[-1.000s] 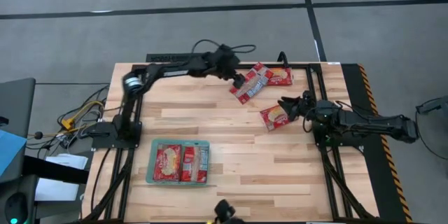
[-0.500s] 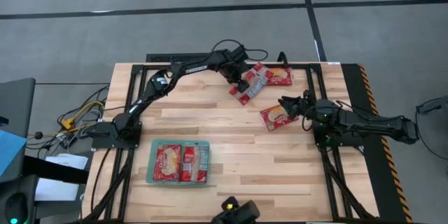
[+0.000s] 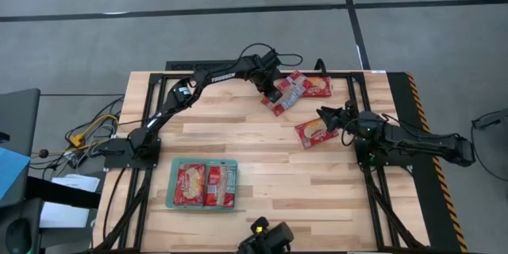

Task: Sort popcorn bags into baskets
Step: Put the red popcorn pack into the green bin

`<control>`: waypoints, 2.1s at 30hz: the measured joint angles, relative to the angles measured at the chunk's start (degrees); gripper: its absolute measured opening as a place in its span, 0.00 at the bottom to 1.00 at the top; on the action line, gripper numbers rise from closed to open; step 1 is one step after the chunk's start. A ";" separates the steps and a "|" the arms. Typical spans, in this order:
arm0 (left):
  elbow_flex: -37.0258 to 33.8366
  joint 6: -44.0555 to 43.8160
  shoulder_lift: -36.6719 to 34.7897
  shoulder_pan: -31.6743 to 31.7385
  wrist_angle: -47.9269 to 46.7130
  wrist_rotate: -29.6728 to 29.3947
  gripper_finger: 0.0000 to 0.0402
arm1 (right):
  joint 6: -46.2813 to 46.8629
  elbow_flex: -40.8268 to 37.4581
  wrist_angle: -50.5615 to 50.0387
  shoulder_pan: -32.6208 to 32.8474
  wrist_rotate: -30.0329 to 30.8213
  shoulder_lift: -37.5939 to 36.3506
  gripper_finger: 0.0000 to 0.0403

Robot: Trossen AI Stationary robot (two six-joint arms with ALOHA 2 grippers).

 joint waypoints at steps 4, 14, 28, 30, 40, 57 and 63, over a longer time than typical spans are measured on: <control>1.42 -0.53 0.00 0.86 0.55 2.91 0.02 | 0.00 0.00 0.00 -0.24 -0.04 0.00 0.62; 5.14 -4.93 -0.23 1.09 -0.76 6.12 0.00 | -1.20 0.00 0.00 -0.27 -0.21 0.00 0.62; 5.72 -10.70 -8.89 -1.31 -12.19 13.56 0.00 | -1.53 0.00 -0.04 -0.27 -0.80 0.12 0.62; 5.72 -10.19 -11.05 -2.48 -16.31 12.97 0.00 | -1.58 0.00 -0.04 -0.27 -0.80 0.32 0.62; 5.74 -8.12 -23.90 -11.53 -35.69 5.91 0.00 | -2.88 0.00 -0.04 -0.27 -0.80 1.53 0.62; -6.96 -49.29 -41.84 -39.84 -45.10 -22.59 0.00 | -2.85 0.00 -0.04 -0.27 -0.85 1.88 0.62; -20.53 -68.12 -47.37 -49.23 -43.33 -30.46 0.00 | -2.21 0.00 -0.04 -0.27 -0.87 1.88 0.62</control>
